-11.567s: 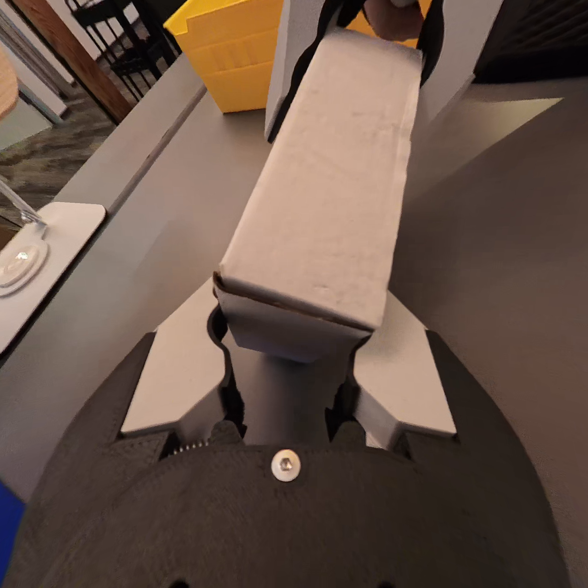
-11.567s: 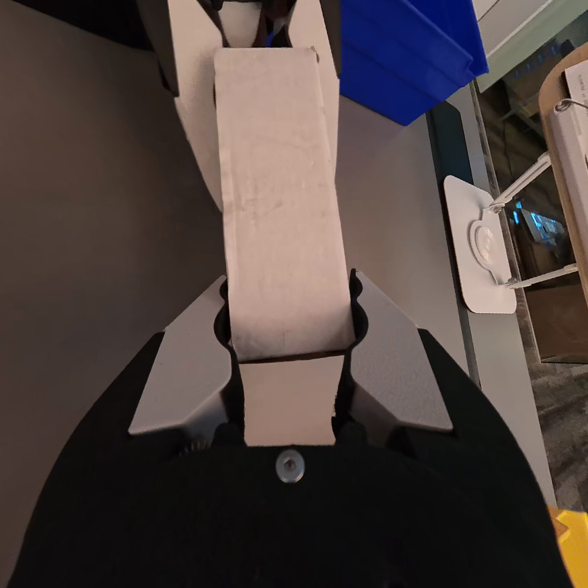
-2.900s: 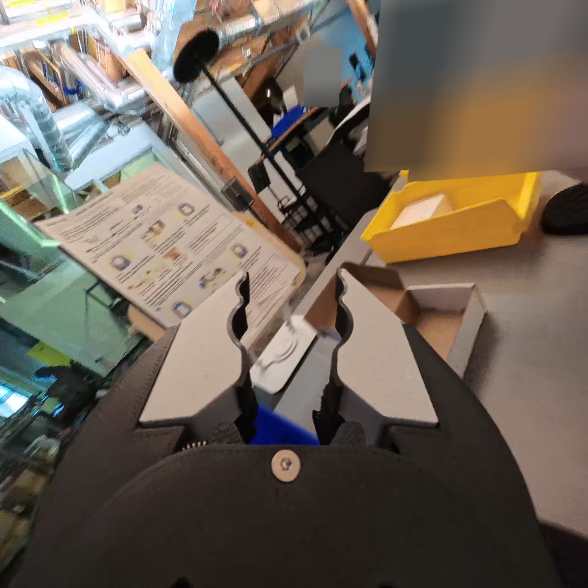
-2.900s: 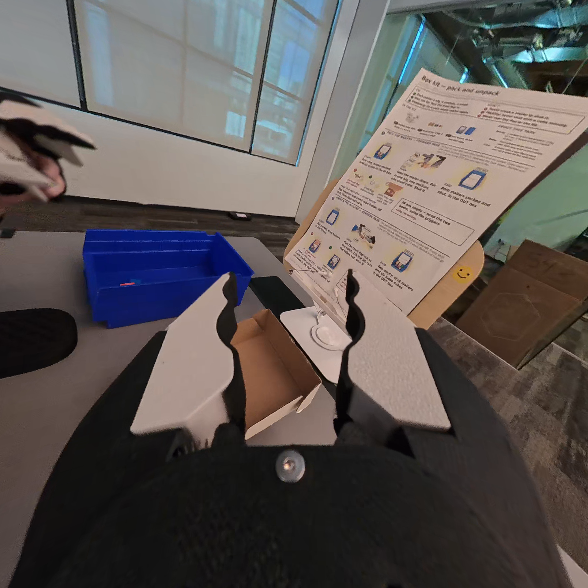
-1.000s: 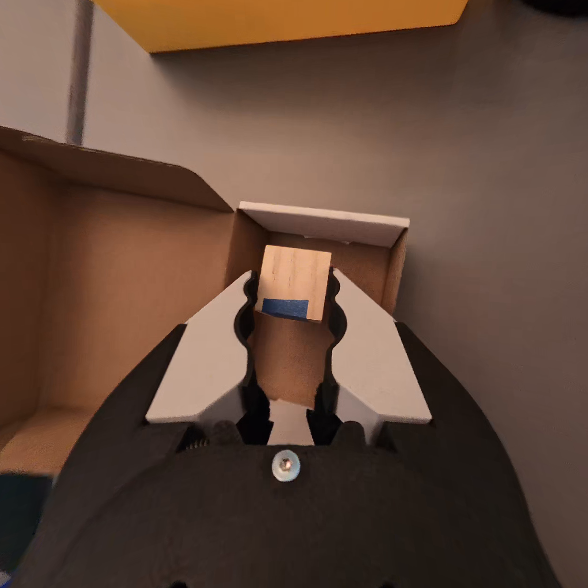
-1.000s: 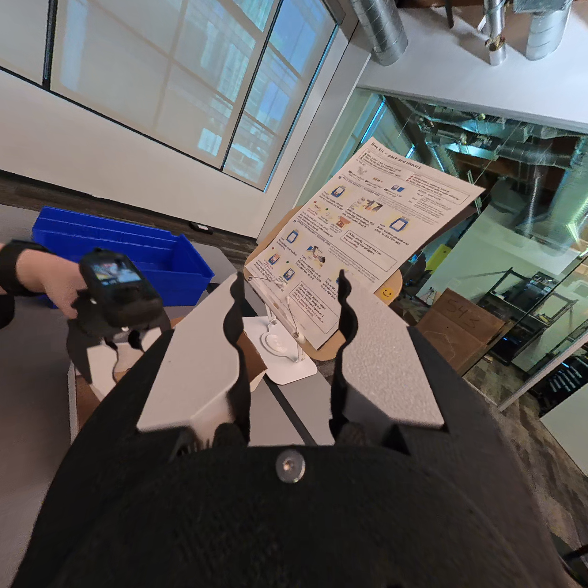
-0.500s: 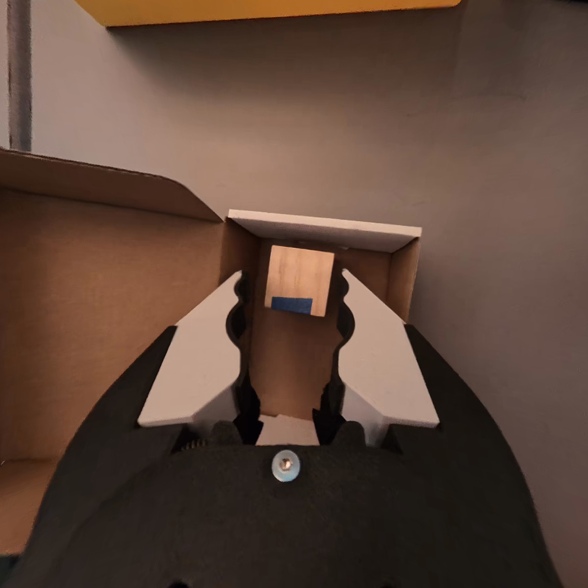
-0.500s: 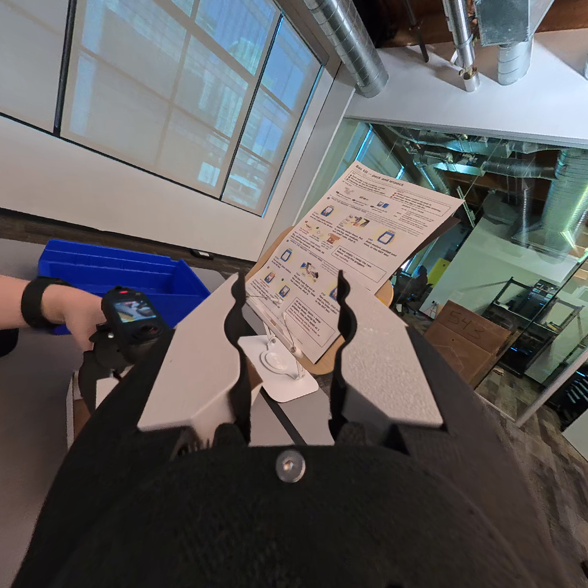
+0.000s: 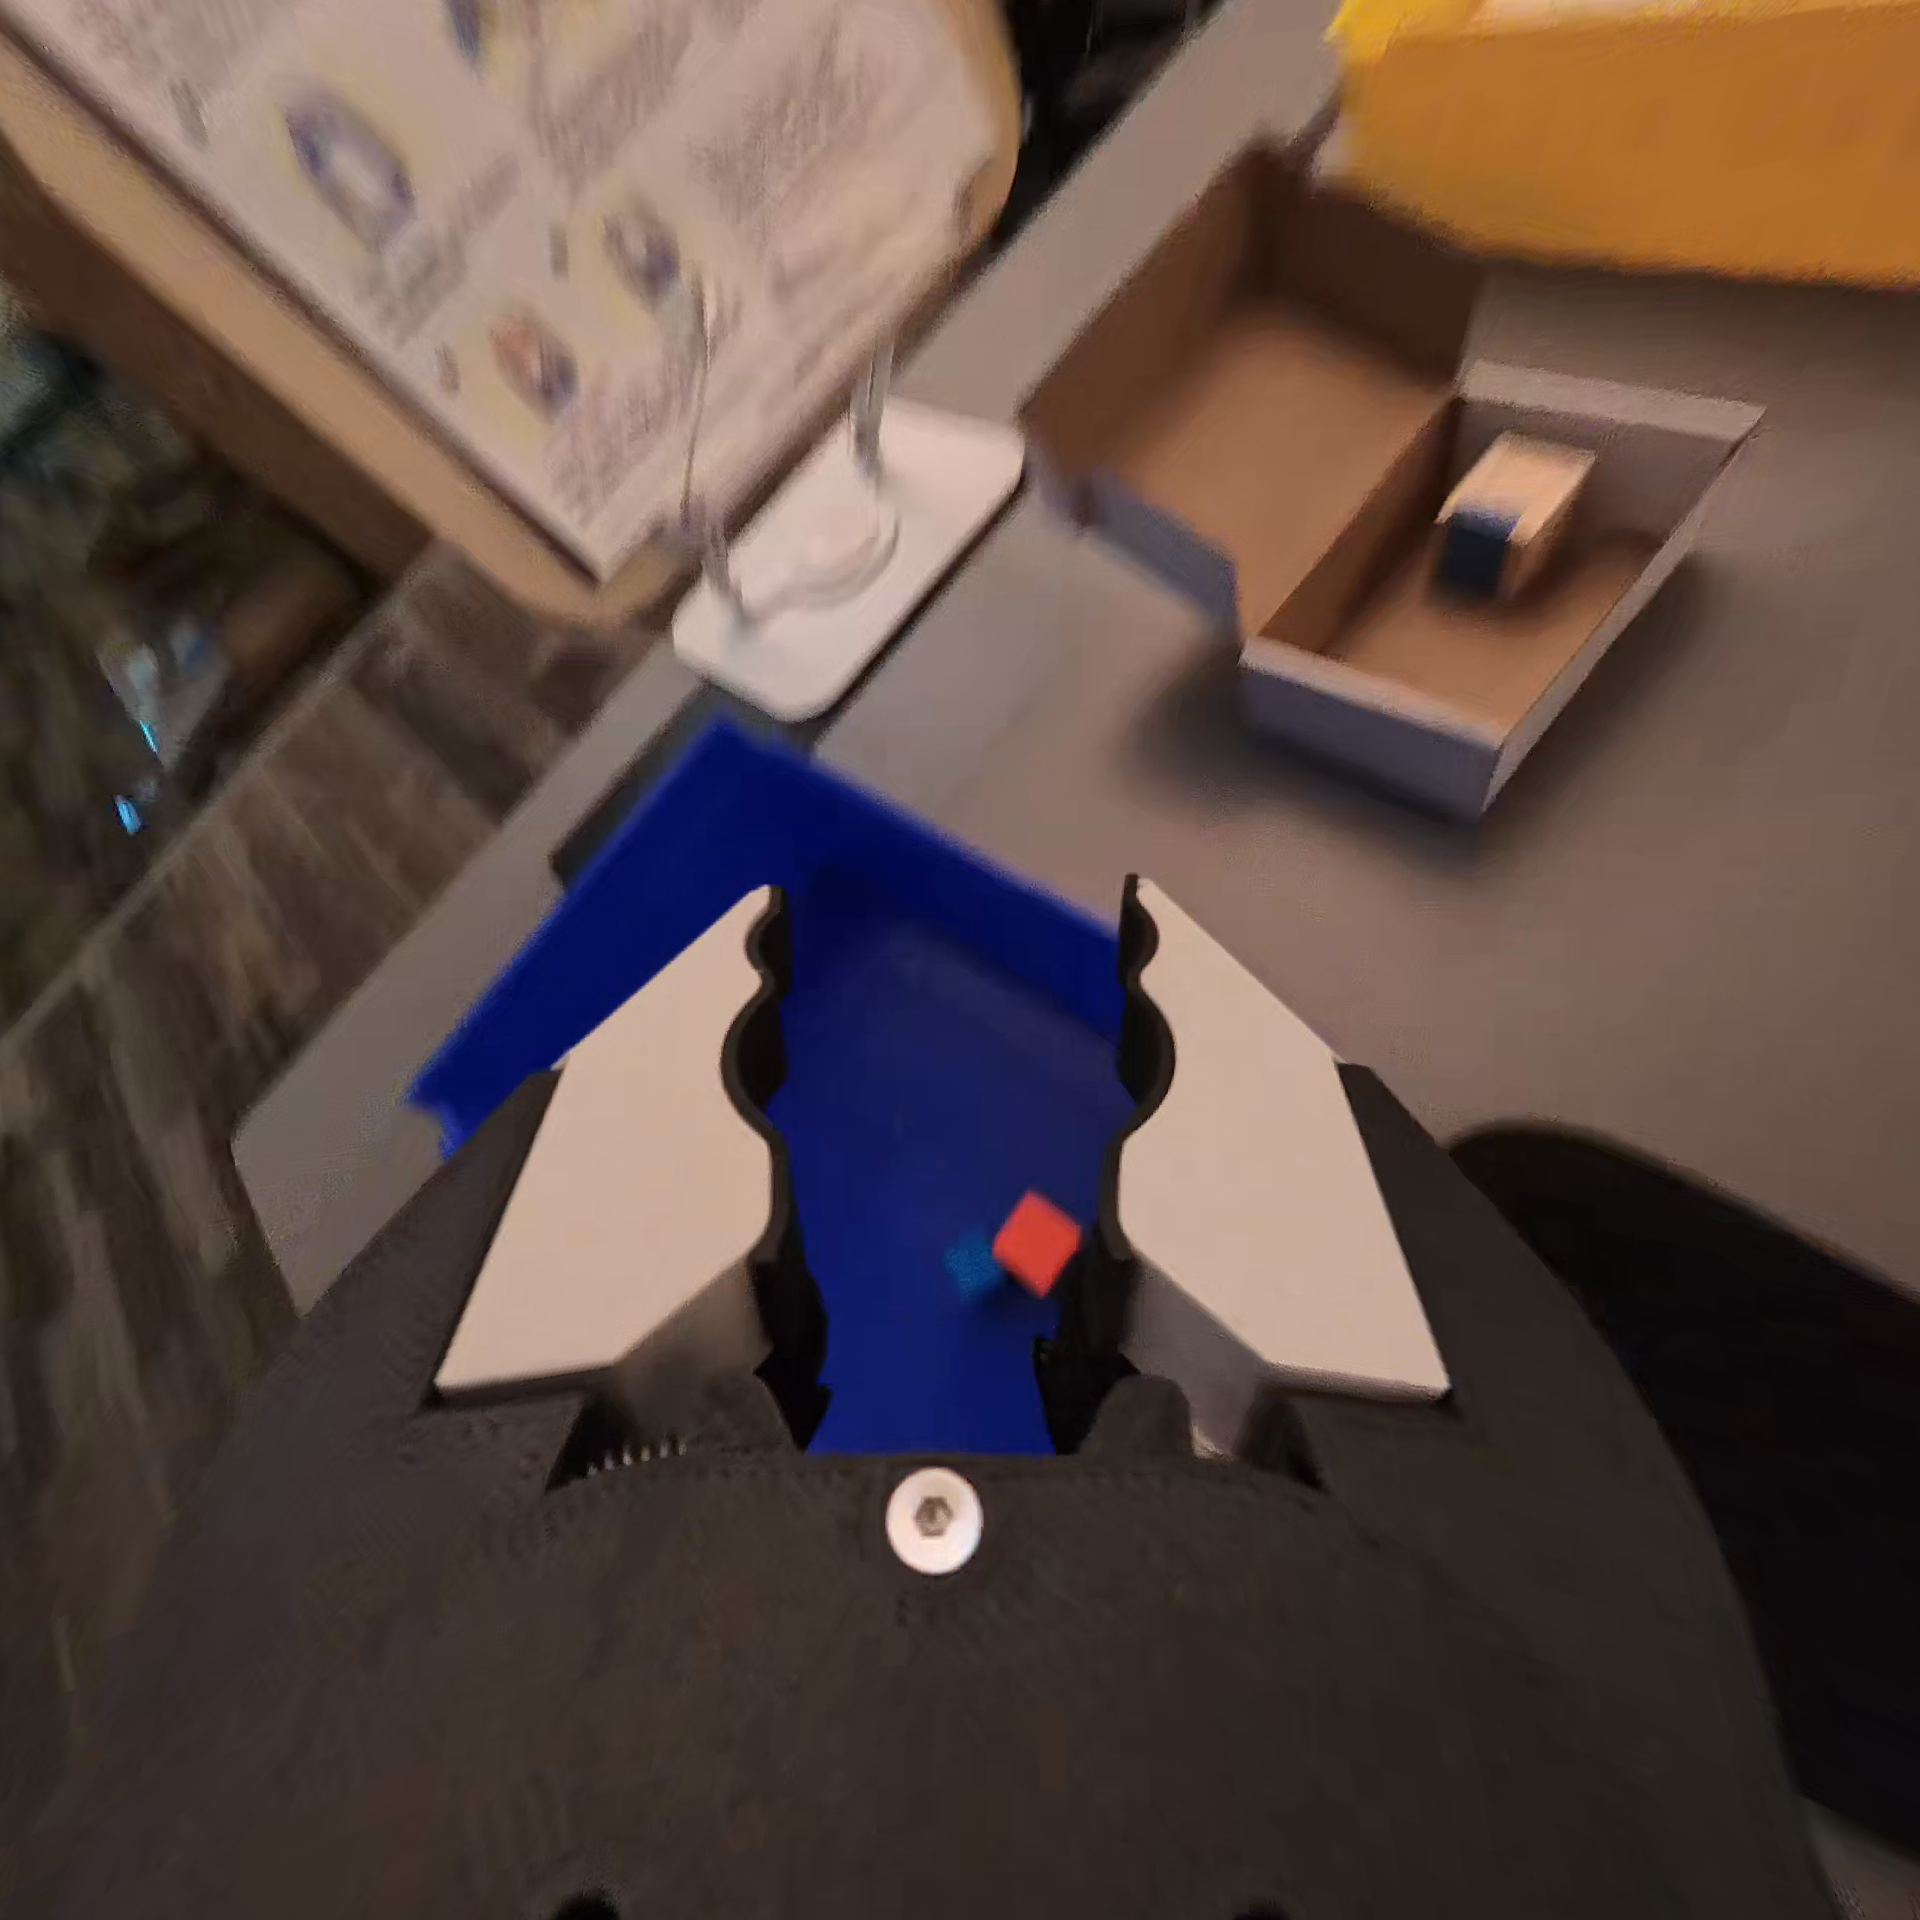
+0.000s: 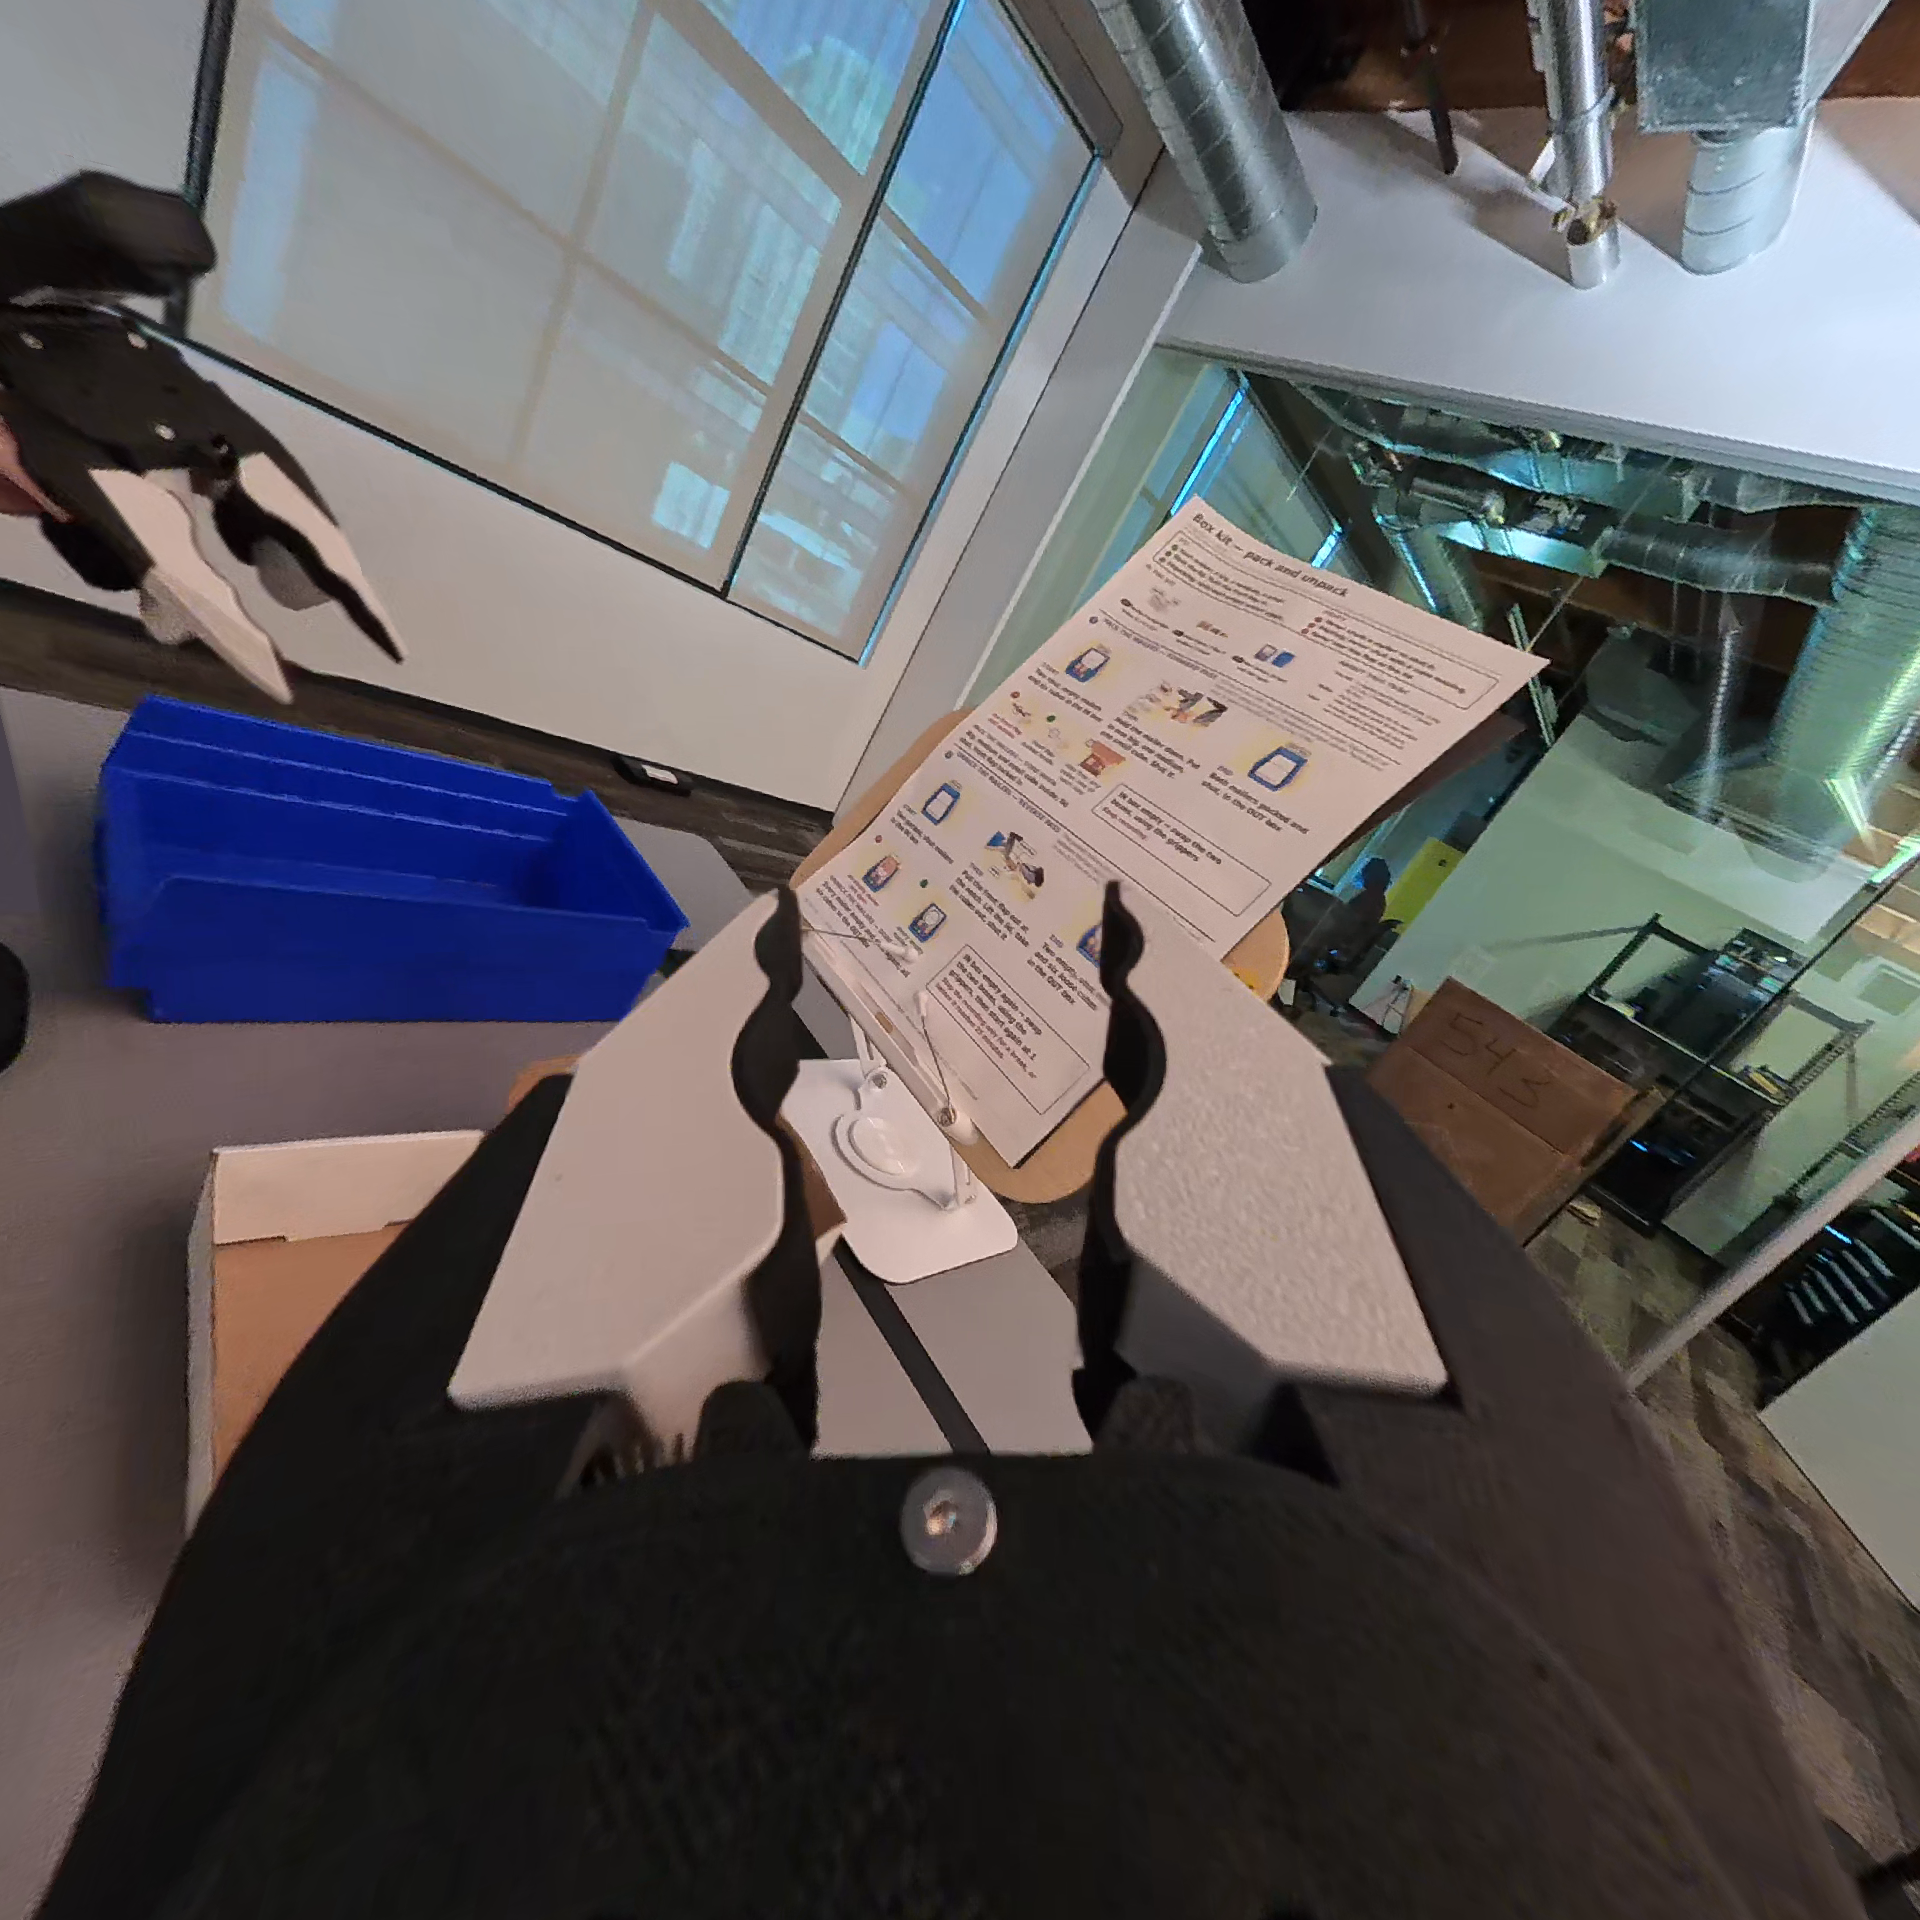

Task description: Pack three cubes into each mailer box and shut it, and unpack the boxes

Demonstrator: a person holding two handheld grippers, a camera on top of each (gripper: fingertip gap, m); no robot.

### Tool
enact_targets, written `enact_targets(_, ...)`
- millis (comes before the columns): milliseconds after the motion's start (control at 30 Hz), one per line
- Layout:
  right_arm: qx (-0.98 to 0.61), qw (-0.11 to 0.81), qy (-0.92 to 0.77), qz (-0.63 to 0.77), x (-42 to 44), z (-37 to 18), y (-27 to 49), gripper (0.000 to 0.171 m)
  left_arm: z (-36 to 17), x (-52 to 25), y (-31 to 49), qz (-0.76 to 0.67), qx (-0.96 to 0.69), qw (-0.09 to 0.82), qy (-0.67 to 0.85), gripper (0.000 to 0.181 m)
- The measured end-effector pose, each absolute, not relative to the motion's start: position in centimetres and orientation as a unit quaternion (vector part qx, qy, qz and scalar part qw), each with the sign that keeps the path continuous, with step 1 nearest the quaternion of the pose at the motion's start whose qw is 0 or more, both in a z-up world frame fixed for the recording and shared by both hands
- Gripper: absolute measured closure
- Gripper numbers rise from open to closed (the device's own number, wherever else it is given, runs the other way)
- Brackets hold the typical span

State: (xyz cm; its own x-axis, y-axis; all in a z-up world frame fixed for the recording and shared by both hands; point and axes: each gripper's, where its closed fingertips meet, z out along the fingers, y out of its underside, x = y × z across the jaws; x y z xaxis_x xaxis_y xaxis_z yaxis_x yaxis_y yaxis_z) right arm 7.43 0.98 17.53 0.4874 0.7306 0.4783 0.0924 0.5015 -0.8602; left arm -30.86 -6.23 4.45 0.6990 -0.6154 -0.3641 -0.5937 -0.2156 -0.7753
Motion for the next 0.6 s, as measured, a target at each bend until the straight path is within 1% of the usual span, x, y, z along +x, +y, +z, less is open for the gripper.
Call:
enact_targets(100, -0.457, 0.735, -0.454, 0.211, 7.8, 17.3, 1.3, 0.113, -1.1, -35.1, -6.7, 0.020, -0.841, 0.383, 0.383, 0.121)
enact_targets(167, -0.454, 0.737, -0.450, 0.220, 8.1, 17.5, 1.1, 0.114, -4.7, -35.9, -7.5, 0.044, -0.842, 0.314, 0.437, 0.123)
enact_targets(267, -0.448, 0.739, -0.443, 0.238, 8.5, 17.9, 0.7, 0.114, -8.5, -36.5, -7.8, 0.056, -0.839, 0.243, 0.484, 0.126)
enact_targets(467, -0.442, 0.742, -0.432, 0.258, 9.3, 18.2, 0.5, 0.115, -12.9, -38.1, -7.7, 0.032, -0.858, 0.136, 0.493, 0.128)
enact_targets(600, -0.419, 0.744, -0.419, 0.308, 9.8, 19.2, -0.5, 0.118, -14.0, -37.9, -7.9, 0.015, -0.858, 0.118, 0.499, 0.128)
